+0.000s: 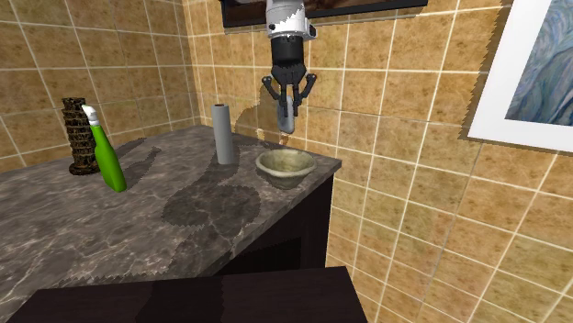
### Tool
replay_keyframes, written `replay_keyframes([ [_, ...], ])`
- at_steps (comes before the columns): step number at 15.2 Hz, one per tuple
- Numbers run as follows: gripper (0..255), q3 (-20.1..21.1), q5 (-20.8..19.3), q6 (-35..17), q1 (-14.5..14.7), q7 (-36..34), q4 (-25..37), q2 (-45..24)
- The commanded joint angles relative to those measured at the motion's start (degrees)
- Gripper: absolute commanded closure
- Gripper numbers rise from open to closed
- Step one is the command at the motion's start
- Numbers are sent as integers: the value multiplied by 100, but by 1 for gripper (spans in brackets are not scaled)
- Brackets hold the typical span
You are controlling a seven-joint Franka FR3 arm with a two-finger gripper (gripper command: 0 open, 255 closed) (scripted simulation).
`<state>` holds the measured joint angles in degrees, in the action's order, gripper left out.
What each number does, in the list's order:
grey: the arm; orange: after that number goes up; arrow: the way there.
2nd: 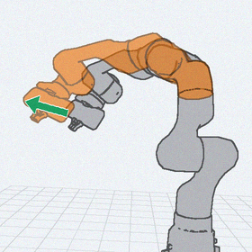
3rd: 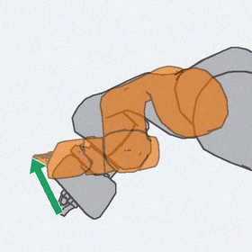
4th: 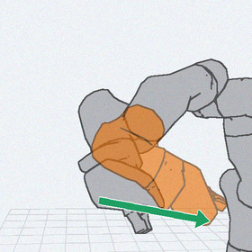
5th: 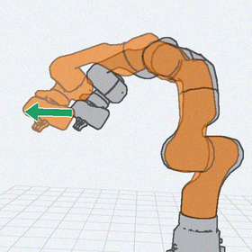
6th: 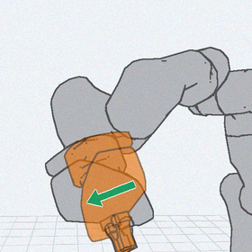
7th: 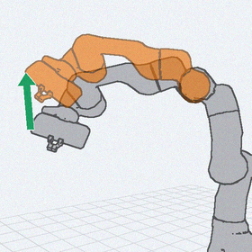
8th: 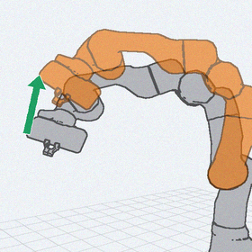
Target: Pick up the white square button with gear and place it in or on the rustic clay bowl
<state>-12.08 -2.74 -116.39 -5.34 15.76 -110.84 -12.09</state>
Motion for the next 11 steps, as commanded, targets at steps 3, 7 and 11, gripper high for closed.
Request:
replay_keyframes([
  [3,255,1,23,-284,-17,17,-143,-140],
  [7,255,9,51,-555,-28,20,-259,-298],
  [11,255,21,83,-822,-41,25,-355,-471],
])
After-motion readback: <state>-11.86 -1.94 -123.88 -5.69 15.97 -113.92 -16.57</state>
